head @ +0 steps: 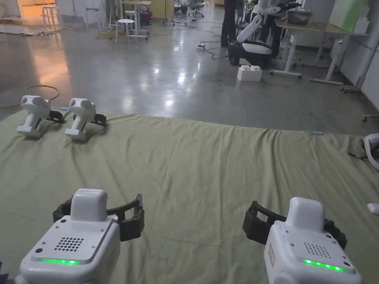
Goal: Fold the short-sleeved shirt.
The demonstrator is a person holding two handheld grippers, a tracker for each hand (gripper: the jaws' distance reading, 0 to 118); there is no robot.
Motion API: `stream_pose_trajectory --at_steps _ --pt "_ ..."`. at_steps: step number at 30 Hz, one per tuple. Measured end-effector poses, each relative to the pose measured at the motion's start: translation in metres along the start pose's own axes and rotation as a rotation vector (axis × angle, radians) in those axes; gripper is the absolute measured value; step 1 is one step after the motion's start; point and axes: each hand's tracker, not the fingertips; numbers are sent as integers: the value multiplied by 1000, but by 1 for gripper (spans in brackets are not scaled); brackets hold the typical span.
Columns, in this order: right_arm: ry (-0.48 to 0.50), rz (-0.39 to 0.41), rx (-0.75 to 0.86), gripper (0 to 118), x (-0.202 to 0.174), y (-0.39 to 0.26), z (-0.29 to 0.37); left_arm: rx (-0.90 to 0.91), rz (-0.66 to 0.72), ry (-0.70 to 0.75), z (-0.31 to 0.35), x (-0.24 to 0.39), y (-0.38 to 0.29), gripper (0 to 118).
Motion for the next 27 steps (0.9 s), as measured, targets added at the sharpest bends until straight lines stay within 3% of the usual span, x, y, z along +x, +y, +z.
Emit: stream_pose_trajectory --at_steps 14,19,27 --pt "1 -15 -37 118 1 0 -4 -9 -19 -10 -1 1 -2 107" --pt "49 -83 -124 118 8 2 -11 -17 -23 -15 0 2 -3 107" --pt "64 -113 -117 118 13 1 -9 -22 -23 -20 -1 2 -4 107"
